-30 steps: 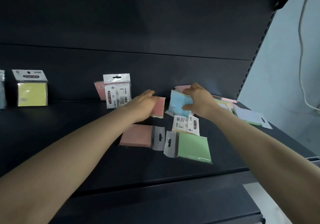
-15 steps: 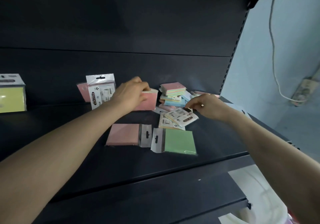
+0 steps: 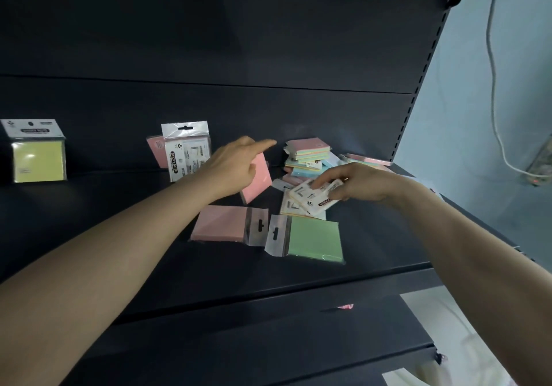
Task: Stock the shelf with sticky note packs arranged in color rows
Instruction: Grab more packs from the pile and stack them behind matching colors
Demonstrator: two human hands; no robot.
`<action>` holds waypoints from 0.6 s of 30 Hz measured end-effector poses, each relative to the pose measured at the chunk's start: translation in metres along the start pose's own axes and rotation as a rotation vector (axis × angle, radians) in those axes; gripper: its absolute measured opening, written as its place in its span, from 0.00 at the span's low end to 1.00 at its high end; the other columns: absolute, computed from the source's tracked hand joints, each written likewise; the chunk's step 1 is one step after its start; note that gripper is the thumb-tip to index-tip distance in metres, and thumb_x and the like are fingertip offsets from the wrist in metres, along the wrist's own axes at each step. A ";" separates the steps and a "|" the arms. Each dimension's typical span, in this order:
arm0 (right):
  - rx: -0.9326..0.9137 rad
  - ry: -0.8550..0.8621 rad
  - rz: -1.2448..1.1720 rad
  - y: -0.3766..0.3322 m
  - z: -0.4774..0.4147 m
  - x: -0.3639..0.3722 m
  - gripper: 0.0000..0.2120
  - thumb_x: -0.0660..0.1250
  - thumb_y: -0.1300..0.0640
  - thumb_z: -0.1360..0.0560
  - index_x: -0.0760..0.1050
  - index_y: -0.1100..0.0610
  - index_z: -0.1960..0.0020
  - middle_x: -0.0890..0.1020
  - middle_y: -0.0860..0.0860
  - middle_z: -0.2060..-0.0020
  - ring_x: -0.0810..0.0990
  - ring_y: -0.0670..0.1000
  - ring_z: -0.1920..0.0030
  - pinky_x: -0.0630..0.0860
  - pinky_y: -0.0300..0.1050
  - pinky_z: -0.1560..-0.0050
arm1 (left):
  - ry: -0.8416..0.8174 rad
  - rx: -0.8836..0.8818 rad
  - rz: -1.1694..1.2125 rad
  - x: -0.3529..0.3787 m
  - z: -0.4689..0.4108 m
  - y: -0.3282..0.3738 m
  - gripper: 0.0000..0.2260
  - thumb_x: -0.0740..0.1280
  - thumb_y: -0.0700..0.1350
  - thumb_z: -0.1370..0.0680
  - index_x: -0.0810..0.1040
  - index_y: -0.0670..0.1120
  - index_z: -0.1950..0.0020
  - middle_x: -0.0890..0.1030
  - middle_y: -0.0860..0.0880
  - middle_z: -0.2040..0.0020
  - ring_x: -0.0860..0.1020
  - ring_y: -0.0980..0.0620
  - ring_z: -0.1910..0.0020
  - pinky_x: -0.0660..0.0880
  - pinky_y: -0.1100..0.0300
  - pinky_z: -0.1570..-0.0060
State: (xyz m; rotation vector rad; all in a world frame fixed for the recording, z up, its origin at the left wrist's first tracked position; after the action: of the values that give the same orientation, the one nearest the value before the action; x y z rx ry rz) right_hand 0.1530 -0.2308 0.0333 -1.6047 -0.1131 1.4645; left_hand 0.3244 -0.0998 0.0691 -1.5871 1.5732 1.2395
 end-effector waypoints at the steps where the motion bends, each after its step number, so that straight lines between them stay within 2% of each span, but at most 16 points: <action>1: 0.003 -0.015 -0.054 0.000 0.003 -0.002 0.19 0.63 0.68 0.27 0.82 0.50 0.44 0.80 0.47 0.43 0.77 0.47 0.44 0.75 0.33 0.52 | -0.027 -0.002 -0.007 0.002 0.000 0.001 0.28 0.58 0.36 0.22 0.62 0.57 0.24 0.71 0.47 0.36 0.71 0.48 0.38 0.69 0.56 0.43; 3: -0.010 -0.060 -0.088 -0.001 0.007 -0.007 0.23 0.65 0.70 0.30 0.81 0.50 0.42 0.79 0.46 0.41 0.76 0.47 0.40 0.74 0.36 0.44 | -0.059 -0.003 -0.022 0.006 0.000 0.002 0.26 0.57 0.37 0.22 0.64 0.56 0.25 0.72 0.47 0.35 0.71 0.48 0.36 0.68 0.55 0.40; 5: -0.056 -0.099 0.007 -0.002 0.009 -0.007 0.27 0.71 0.65 0.35 0.80 0.46 0.40 0.74 0.42 0.38 0.75 0.47 0.40 0.73 0.40 0.42 | -0.067 -0.014 -0.022 0.009 0.000 0.003 0.26 0.56 0.37 0.21 0.64 0.55 0.25 0.71 0.47 0.33 0.70 0.48 0.34 0.67 0.55 0.37; 7: -0.095 -0.013 0.030 -0.003 0.007 -0.013 0.23 0.76 0.63 0.35 0.82 0.46 0.43 0.74 0.40 0.38 0.79 0.47 0.45 0.75 0.42 0.42 | -0.070 -0.022 -0.010 0.011 0.001 0.004 0.28 0.55 0.35 0.21 0.62 0.54 0.24 0.68 0.47 0.28 0.66 0.48 0.30 0.64 0.54 0.33; 9: -0.130 0.128 -0.095 -0.006 0.004 -0.021 0.13 0.76 0.61 0.30 0.82 0.56 0.46 0.81 0.47 0.49 0.81 0.47 0.56 0.79 0.42 0.48 | -0.063 -0.039 0.008 0.012 0.003 0.007 0.29 0.55 0.33 0.22 0.60 0.53 0.23 0.64 0.48 0.25 0.63 0.48 0.27 0.60 0.55 0.30; 10: -0.120 0.181 -0.185 -0.006 0.003 -0.024 0.11 0.74 0.60 0.28 0.80 0.61 0.46 0.81 0.52 0.55 0.81 0.48 0.61 0.81 0.41 0.53 | -0.060 -0.056 0.019 0.011 0.004 0.006 0.29 0.54 0.33 0.23 0.60 0.52 0.23 0.65 0.48 0.25 0.64 0.48 0.28 0.60 0.55 0.30; 12: -0.070 0.264 -0.281 -0.001 0.001 -0.030 0.08 0.70 0.59 0.24 0.79 0.60 0.47 0.80 0.55 0.60 0.78 0.46 0.69 0.80 0.38 0.65 | -0.068 -0.091 0.039 0.011 0.007 0.005 0.31 0.54 0.32 0.24 0.59 0.53 0.23 0.69 0.46 0.29 0.66 0.46 0.30 0.64 0.54 0.32; 14: -0.020 0.325 -0.258 0.007 0.000 -0.038 0.07 0.68 0.58 0.23 0.78 0.55 0.46 0.80 0.54 0.61 0.74 0.46 0.72 0.74 0.37 0.71 | -0.091 -0.107 0.050 0.010 0.011 0.005 0.33 0.54 0.31 0.25 0.59 0.57 0.23 0.73 0.46 0.35 0.69 0.46 0.33 0.68 0.53 0.35; 16: -0.014 0.367 -0.220 0.014 -0.001 -0.044 0.09 0.69 0.58 0.24 0.78 0.51 0.45 0.82 0.53 0.59 0.73 0.47 0.70 0.71 0.37 0.70 | -0.106 -0.106 0.039 0.005 0.012 0.008 0.33 0.56 0.33 0.25 0.62 0.58 0.25 0.74 0.48 0.42 0.71 0.46 0.37 0.69 0.54 0.39; 18: -0.050 0.367 -0.196 0.013 0.001 -0.046 0.10 0.70 0.60 0.26 0.79 0.48 0.47 0.82 0.49 0.57 0.77 0.44 0.66 0.73 0.35 0.65 | -0.093 -0.090 0.023 -0.001 0.013 0.014 0.29 0.62 0.35 0.26 0.67 0.56 0.27 0.75 0.50 0.44 0.73 0.47 0.39 0.70 0.54 0.41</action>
State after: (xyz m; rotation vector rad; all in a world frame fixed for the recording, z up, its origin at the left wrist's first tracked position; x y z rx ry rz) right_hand 0.1324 -0.2654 0.0585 -1.8214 -0.0931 1.0087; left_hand 0.3084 -0.0895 0.0674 -1.5467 1.5005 1.3939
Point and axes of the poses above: each hand's wrist, its own z-axis away from the middle knuckle, its own x-axis out of the palm, y = z × x, the point moved 8 cm from there along -z, towards the middle knuckle
